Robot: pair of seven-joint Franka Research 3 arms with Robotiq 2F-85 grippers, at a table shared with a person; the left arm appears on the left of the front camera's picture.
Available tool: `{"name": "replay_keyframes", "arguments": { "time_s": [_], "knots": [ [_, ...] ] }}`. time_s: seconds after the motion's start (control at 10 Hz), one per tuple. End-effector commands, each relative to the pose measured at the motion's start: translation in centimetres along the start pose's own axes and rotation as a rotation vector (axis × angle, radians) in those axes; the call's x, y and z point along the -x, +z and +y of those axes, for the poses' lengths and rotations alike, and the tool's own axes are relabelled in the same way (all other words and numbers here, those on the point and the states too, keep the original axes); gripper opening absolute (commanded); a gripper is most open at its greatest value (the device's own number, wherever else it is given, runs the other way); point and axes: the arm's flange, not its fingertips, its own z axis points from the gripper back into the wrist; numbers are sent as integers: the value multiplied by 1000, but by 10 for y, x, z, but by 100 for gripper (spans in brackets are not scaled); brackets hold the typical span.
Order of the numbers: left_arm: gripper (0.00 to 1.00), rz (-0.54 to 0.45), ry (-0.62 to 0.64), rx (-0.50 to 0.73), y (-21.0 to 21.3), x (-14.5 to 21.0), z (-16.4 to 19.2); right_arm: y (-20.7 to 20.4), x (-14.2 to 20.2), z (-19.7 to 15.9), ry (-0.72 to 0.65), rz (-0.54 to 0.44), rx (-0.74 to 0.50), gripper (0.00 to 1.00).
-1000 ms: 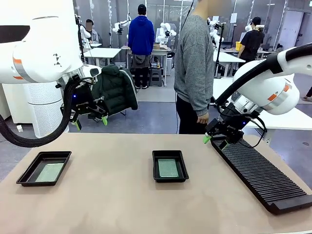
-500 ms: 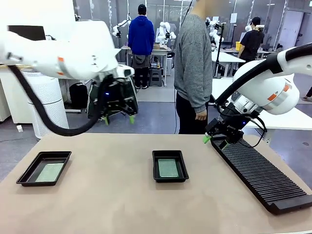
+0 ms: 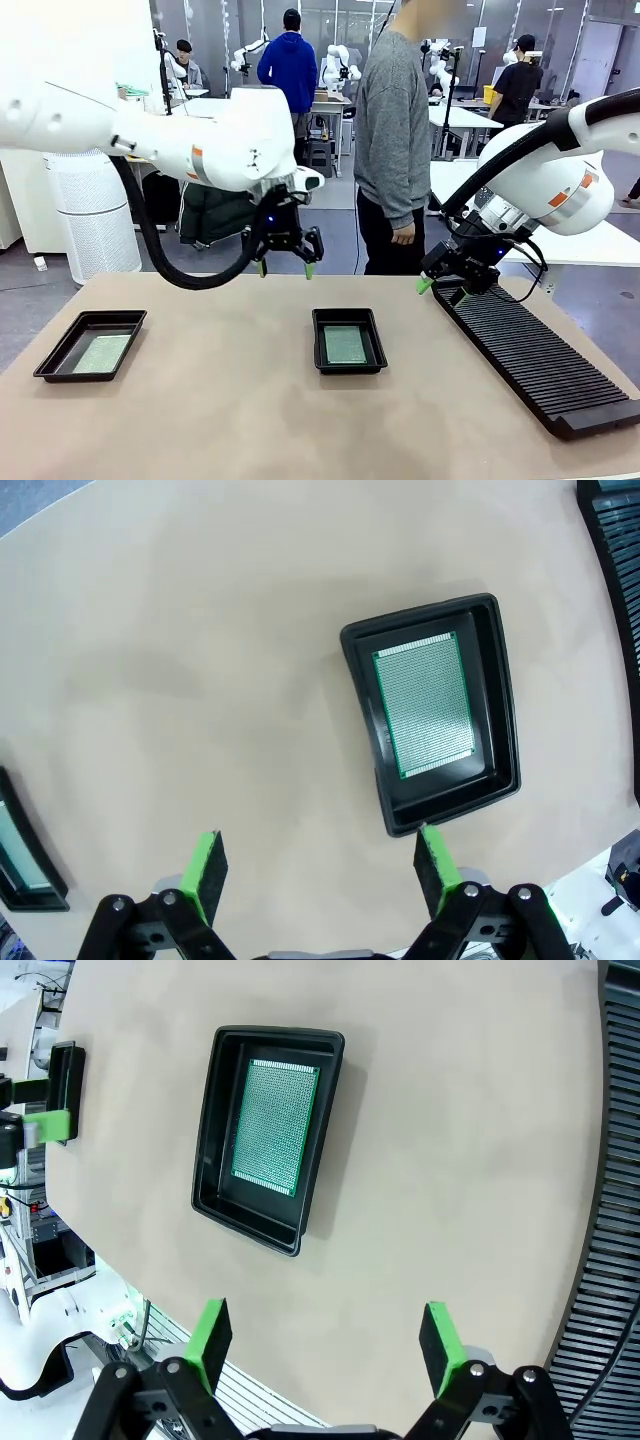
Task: Inspect and transfer BCBs to ESD trays.
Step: Pick up the ESD tray and place it on the left side of the table.
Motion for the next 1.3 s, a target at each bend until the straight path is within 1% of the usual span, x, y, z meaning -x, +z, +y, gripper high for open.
{"name": "replay_keyframes", "arguments": {
  "time_s": [0.0,0.1,0.4,0.6,0.8,1.2],
  "knots": [
    [100,-29,42,-42,-14,-5,-15,-1,-2,2,-23,-6,8,100],
    [100,-24,69,-56,-29,-2,-23,-1,-2,2,-23,-6,8,100],
    [100,-19,144,-69,-56,7,-32,-1,-2,2,-23,-6,8,100],
    [100,-39,193,-77,-80,15,-39,-1,-2,2,-23,-6,8,100],
    [100,-48,230,-58,-100,18,-38,-1,-2,2,-23,-6,8,100],
    [100,-77,282,-72,-130,24,-35,-1,-2,2,-23,-6,8,100]
  ]
}}
